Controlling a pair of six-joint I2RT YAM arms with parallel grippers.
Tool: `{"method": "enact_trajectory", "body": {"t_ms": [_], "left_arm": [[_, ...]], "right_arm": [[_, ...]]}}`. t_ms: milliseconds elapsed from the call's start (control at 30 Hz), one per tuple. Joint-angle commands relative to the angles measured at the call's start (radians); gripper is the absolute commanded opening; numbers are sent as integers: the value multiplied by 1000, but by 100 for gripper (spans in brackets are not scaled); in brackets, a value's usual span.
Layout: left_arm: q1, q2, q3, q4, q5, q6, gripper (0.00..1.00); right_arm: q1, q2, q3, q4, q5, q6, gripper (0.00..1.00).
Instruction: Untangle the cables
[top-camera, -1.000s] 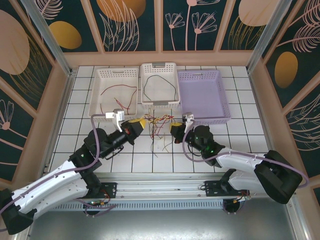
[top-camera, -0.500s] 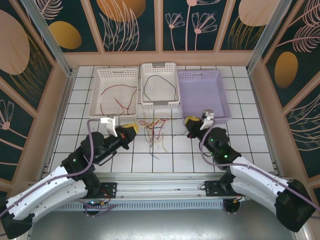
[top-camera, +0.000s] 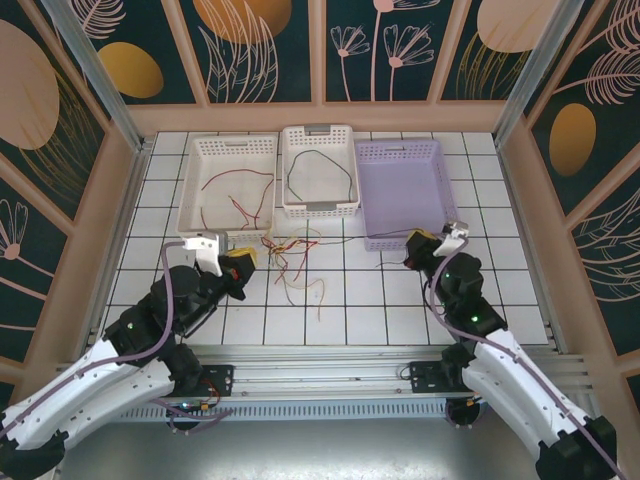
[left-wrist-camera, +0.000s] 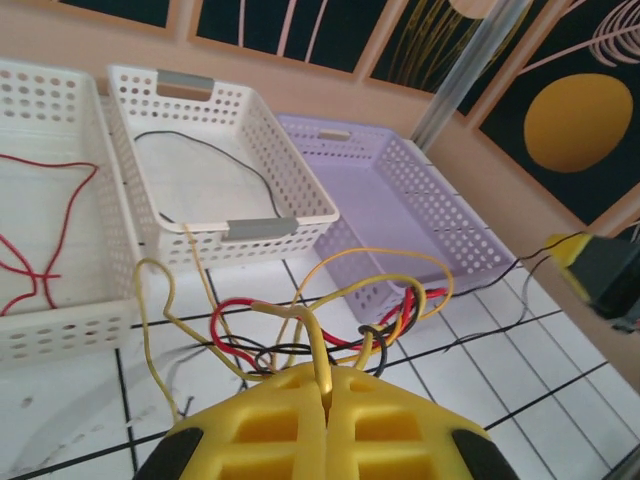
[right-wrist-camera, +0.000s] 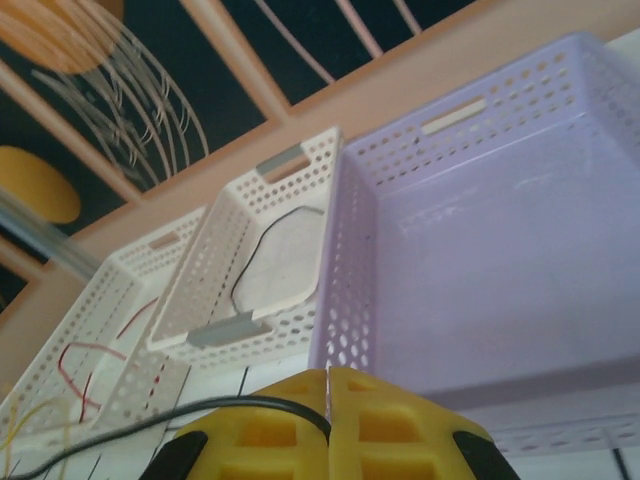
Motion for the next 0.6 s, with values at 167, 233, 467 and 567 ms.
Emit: {"method": "enact_trajectory", "body": {"t_ms": [167,233,467,567], "left_arm": [[3,-29,49,-89,-106,73,0],[1,-33,54,-95,-112,80,0],[2,-26,78,-136,-147,106,0],[1,-32,70,-145,-159,109,0]], "right_arm": [[-140,-97,141,-200,68,29,0],[-176,-101,172,-232,52,26,0],[-268,-103,295,-337,38,29,0],[-307,-101,362,-374,38,31,0]]}}
